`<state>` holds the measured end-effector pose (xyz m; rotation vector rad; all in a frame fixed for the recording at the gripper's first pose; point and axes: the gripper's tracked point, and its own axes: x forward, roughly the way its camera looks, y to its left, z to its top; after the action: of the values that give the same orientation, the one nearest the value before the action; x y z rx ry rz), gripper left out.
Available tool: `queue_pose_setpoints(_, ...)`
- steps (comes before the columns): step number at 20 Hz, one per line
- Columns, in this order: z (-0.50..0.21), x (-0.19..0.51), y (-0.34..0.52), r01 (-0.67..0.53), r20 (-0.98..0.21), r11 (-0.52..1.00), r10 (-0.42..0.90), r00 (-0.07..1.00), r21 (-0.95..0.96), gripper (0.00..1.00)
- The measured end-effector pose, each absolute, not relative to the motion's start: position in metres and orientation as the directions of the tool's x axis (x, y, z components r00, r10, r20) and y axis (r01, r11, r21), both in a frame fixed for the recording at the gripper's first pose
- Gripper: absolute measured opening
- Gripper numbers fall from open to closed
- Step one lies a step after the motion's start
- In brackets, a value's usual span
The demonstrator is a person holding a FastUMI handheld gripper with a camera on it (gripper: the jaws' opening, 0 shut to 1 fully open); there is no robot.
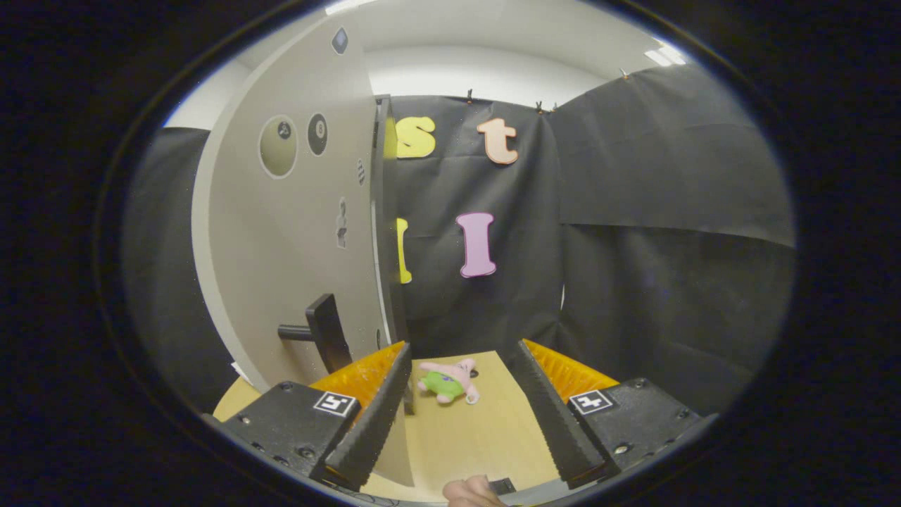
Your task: Open the shoe cabinet door, grab the shoes and put them into the shoe cabinet, then close the shoe cabinet door.
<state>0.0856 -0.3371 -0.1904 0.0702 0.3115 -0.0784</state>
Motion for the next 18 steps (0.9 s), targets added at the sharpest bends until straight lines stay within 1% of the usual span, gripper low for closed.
queue_pose_setpoints(6,-0.186,0.075,-0.321,0.161,-0.323,0.987,-0.150,0.934,0.006,0.95)
queue_pose_setpoints(9,-0.186,0.073,-0.303,0.156,-0.344,0.988,-0.144,0.928,0.010,0.92)
queue_pose_setpoints(12,-0.187,0.069,-0.288,0.159,-0.356,0.986,-0.134,0.925,0.041,0.92)
queue_pose_setpoints(18,-0.185,0.062,-0.258,0.210,-0.363,0.977,-0.185,0.913,0.029,0.92)
